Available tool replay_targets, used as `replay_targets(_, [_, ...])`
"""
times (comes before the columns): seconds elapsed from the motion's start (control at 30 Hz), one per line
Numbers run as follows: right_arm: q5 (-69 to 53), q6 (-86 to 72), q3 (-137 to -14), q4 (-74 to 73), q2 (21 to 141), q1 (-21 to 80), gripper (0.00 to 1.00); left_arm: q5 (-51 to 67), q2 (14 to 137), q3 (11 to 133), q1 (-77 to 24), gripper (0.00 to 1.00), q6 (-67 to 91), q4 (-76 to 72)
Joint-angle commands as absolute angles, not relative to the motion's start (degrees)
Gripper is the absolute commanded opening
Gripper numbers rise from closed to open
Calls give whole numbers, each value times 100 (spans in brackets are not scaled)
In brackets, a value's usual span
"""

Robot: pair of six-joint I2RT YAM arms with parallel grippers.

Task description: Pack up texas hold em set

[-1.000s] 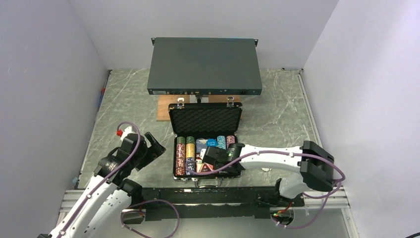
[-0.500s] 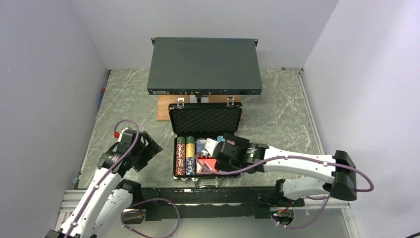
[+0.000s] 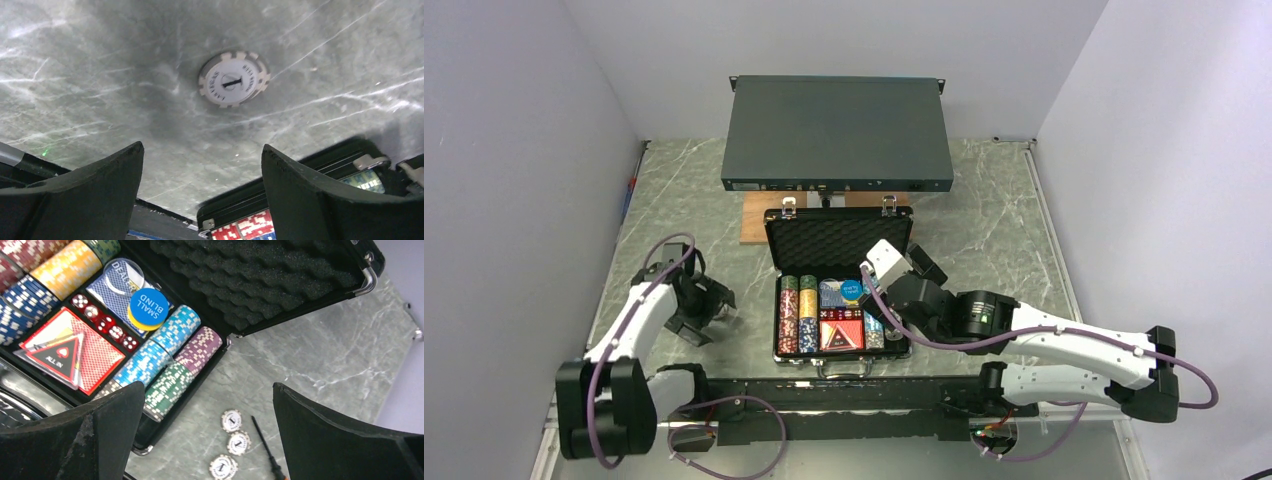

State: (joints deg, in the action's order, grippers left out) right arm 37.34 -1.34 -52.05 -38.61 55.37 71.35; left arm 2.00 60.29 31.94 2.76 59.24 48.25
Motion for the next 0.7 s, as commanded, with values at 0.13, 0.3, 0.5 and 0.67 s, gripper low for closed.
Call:
replay_targets(0.13, [3835,-737,-4948,-3462,5500,7159,100,-446,7069,3993,334,83,5950,4783])
replay_targets(0.3, [3786,-653,-4950,-3342,5481,7154,100,-543,7490,4106,334,78,5825,4729])
replay_targets(0.5, [3669,-625,-4937,-3294,5467,7153,100,-722,7905,4362,247,75,5724,4779])
replay_targets(0.67, [3674,-655,-4939,-3312,5554,7159,100,-748,8174,4436,161,77,5657,4701])
